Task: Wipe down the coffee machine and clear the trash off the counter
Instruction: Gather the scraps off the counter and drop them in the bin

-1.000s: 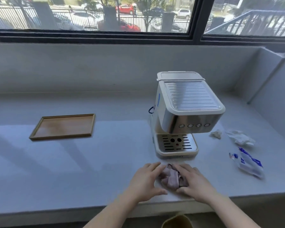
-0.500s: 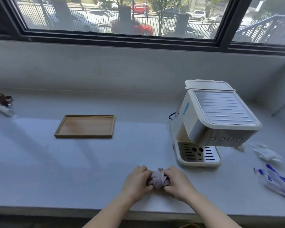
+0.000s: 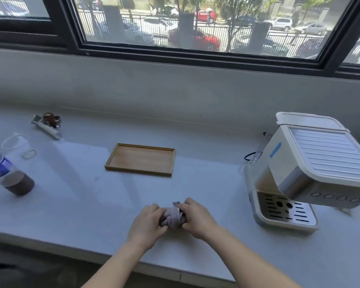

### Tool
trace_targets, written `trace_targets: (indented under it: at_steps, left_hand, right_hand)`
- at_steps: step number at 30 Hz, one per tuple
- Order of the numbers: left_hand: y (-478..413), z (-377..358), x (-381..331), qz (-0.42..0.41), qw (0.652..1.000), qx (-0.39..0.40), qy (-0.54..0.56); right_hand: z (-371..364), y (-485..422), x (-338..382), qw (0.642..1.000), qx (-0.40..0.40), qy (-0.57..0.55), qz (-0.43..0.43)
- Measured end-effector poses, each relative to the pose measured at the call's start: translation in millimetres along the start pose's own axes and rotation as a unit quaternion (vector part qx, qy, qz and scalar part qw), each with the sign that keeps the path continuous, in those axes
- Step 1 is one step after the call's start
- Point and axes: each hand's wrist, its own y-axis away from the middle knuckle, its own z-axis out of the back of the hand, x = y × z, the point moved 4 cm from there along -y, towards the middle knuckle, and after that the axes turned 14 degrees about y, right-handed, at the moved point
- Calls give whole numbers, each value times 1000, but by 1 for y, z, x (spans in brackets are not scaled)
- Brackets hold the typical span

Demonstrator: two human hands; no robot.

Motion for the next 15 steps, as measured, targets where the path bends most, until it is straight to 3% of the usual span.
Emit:
trace_targets:
  at_steps: [15]
  left_hand:
    - [-2, -5, 22, 42, 997, 44, -45]
  right_hand:
    - [-20, -17, -2, 999, 31, 20, 21]
